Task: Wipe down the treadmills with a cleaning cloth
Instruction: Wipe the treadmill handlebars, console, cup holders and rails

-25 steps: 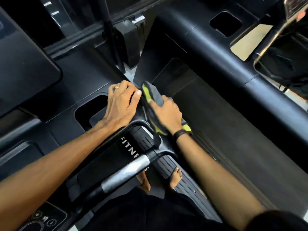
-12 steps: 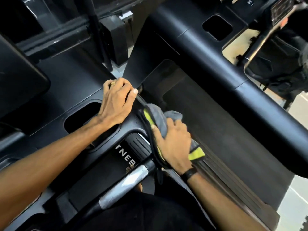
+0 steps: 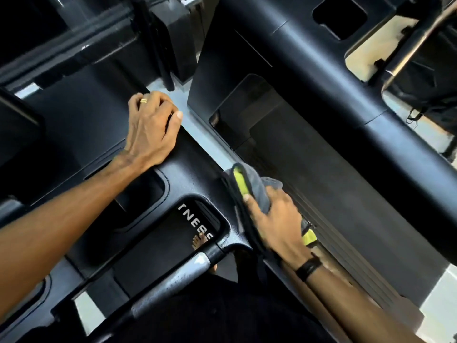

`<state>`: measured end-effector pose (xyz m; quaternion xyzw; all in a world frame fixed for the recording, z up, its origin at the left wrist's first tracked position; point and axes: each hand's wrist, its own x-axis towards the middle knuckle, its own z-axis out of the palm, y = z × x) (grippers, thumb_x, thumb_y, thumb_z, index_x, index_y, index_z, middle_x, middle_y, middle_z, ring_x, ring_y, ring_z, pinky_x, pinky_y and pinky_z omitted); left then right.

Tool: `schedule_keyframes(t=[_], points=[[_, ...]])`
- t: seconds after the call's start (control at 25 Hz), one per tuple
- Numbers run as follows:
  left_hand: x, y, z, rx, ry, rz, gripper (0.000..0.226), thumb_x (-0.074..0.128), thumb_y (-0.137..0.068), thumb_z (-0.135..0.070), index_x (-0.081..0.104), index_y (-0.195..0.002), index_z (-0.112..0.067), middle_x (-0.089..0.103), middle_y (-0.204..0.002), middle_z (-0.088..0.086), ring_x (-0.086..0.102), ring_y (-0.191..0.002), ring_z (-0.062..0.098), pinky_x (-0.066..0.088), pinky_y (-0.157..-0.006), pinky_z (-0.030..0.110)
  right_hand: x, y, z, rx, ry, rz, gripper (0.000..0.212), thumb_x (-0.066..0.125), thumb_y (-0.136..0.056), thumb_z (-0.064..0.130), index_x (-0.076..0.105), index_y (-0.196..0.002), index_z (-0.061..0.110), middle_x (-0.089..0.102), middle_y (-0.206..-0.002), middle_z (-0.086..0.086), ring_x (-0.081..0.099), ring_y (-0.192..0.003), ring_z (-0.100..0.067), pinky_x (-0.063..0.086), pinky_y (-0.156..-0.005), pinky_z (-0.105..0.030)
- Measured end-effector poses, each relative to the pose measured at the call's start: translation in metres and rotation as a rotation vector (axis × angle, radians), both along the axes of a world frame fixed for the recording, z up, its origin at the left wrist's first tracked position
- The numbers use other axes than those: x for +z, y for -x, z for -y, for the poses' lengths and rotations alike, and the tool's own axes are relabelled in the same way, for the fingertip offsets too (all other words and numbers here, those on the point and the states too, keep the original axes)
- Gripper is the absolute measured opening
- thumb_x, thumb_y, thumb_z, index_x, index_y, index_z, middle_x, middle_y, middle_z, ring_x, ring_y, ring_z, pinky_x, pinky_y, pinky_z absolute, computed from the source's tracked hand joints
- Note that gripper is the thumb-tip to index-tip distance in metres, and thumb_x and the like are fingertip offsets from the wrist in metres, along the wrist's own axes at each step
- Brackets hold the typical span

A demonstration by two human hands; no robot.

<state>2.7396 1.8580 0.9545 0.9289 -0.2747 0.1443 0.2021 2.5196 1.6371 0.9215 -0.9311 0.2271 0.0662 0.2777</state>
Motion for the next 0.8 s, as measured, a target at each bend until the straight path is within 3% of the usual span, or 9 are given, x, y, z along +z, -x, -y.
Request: schedule_keyframes(t=[0.08,0.16,0.28,0.36,0.44,0.52,0.64,0.72,0.8], points=[[-0.002,0.002,0.000,0.036,0.044,0.032,0.030,0.044,-0.102,-0.021,0.065,-0.092,-0.003,0.061,-0.108,0.012,0.057,-0.099,0.026,0.028,-0.107,0.047,0.010,-0.015,-0.035,0.070,0.203,0.171,0.051,0.034,-0.094,0.073,0.053,-0.098,0.025,0.057,-0.090,-0.002,0.052,-0.080,-0.023,0.044,-0.066,-0.037],[-0.002,0.005,-0.001,0.083,0.081,0.038,0.032,0.043,-0.102,-0.024,0.065,-0.093,-0.003,0.061,-0.109,0.012,0.057,-0.101,0.025,0.029,-0.105,0.047,0.010,-0.061,-0.060,0.060,0.178,0.221,0.051,0.040,-0.091,0.070,0.056,-0.103,0.022,0.060,-0.094,-0.009,0.057,-0.084,-0.031,0.047,-0.066,-0.041],[-0.001,0.005,0.000,0.099,0.088,0.008,0.035,0.041,-0.102,-0.028,0.064,-0.095,-0.004,0.061,-0.110,0.012,0.057,-0.103,0.024,0.031,-0.105,0.046,-0.009,-0.134,-0.049,0.009,-0.282,0.024,0.048,0.053,-0.088,0.067,0.064,-0.108,0.025,0.066,-0.100,-0.004,0.058,-0.091,-0.028,0.046,-0.076,-0.042],[-0.001,0.006,0.000,0.114,0.108,0.000,0.034,0.041,-0.101,-0.028,0.064,-0.095,-0.003,0.061,-0.110,0.013,0.056,-0.101,0.025,0.031,-0.104,0.045,-0.034,-0.138,-0.024,-0.098,-0.652,-0.094,0.044,0.065,-0.091,0.053,0.070,-0.114,0.015,0.068,-0.102,-0.002,0.061,-0.098,-0.022,0.047,-0.088,-0.043],[-0.002,0.006,-0.004,0.142,0.138,0.004,0.033,0.043,-0.101,-0.027,0.064,-0.094,-0.003,0.061,-0.110,0.013,0.055,-0.100,0.026,0.032,-0.103,0.045,-0.041,-0.103,-0.002,-0.171,-0.758,-0.127,0.037,0.069,-0.092,0.042,0.073,-0.111,0.010,0.066,-0.095,0.000,0.059,-0.097,-0.016,0.048,-0.088,-0.039],[-0.003,0.005,-0.004,0.151,0.164,0.014,0.031,0.044,-0.101,-0.026,0.064,-0.093,-0.004,0.061,-0.109,0.012,0.053,-0.099,0.023,0.033,-0.102,0.045,-0.032,-0.052,0.017,-0.182,-0.638,-0.135,0.039,0.065,-0.092,0.053,0.072,-0.104,0.017,0.066,-0.089,0.005,0.058,-0.091,-0.014,0.047,-0.082,-0.036],[-0.005,0.003,-0.001,0.127,0.173,0.029,0.031,0.043,-0.102,-0.026,0.063,-0.091,-0.005,0.062,-0.107,0.011,0.049,-0.098,0.017,0.034,-0.101,0.046,0.001,-0.002,0.001,-0.014,-0.086,0.003,0.053,0.041,-0.090,0.078,0.057,-0.098,0.028,0.059,-0.091,0.005,0.056,-0.085,-0.019,0.048,-0.073,-0.039],[-0.007,0.001,-0.004,0.125,0.186,0.024,0.033,0.040,-0.102,-0.028,0.062,-0.091,-0.006,0.061,-0.108,0.010,0.051,-0.099,0.017,0.032,-0.101,0.044,0.015,-0.018,-0.038,0.114,0.142,0.174,0.052,0.037,-0.093,0.075,0.051,-0.098,0.026,0.055,-0.092,-0.002,0.052,-0.082,-0.025,0.047,-0.067,-0.039],[-0.007,0.002,-0.006,0.150,0.190,0.017,0.036,0.038,-0.102,-0.030,0.063,-0.092,-0.007,0.061,-0.109,0.010,0.053,-0.100,0.019,0.030,-0.101,0.042,0.017,-0.068,-0.072,0.136,0.170,0.265,0.052,0.044,-0.090,0.071,0.054,-0.107,0.023,0.058,-0.097,-0.009,0.055,-0.085,-0.032,0.046,-0.067,-0.041]])
